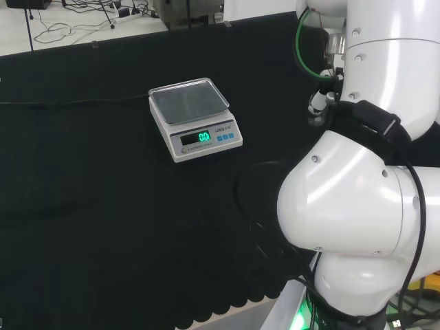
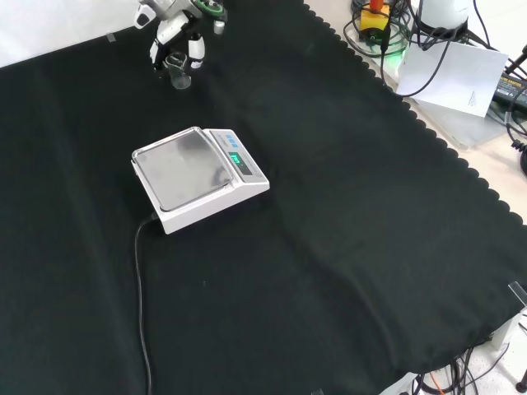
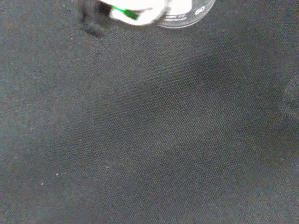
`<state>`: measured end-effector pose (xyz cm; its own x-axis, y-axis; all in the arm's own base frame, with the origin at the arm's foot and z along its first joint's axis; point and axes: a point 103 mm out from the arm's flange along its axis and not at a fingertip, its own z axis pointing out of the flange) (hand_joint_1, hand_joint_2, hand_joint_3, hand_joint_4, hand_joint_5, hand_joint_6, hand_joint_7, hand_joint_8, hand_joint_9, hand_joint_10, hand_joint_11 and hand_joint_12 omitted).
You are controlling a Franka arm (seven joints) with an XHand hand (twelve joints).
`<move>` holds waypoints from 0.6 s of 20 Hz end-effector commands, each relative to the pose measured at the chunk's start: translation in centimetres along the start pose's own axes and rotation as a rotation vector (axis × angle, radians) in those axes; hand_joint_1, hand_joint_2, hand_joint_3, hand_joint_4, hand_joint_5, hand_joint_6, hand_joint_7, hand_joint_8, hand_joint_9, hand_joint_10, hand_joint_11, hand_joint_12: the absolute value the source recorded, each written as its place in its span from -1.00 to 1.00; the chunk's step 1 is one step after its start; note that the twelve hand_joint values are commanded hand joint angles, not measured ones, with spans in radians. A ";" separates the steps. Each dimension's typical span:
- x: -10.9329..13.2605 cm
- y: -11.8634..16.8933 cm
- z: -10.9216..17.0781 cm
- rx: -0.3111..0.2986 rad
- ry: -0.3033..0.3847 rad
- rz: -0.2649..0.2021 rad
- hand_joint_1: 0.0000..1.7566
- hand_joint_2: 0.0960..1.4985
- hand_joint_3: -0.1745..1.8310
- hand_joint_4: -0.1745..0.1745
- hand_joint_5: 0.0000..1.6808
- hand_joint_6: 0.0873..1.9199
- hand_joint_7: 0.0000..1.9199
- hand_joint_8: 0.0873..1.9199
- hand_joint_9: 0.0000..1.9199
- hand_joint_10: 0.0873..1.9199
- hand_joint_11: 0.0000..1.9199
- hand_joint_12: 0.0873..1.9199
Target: Pick up the beaker.
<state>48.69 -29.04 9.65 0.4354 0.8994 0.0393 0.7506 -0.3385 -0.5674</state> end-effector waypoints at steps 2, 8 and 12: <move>0.6 0.2 0.0 -0.132 -0.038 -0.020 0.65 0.50 -0.74 -1.00 -0.19 0.36 -0.44 -0.04 -0.21 0.00 -0.25 0.42; 0.5 -0.5 -1.4 -0.119 -0.064 -0.031 0.72 0.63 -0.82 -1.00 -0.29 0.52 -0.39 0.25 -0.26 0.36 -0.39 0.75; 0.6 -1.5 -3.5 -0.044 -0.095 -0.053 0.68 0.61 -0.83 -1.00 -0.20 0.45 -0.47 0.45 -0.15 0.33 -0.32 0.70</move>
<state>49.20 -28.95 10.36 0.3960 0.9182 0.0095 0.8190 -0.3485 -0.4559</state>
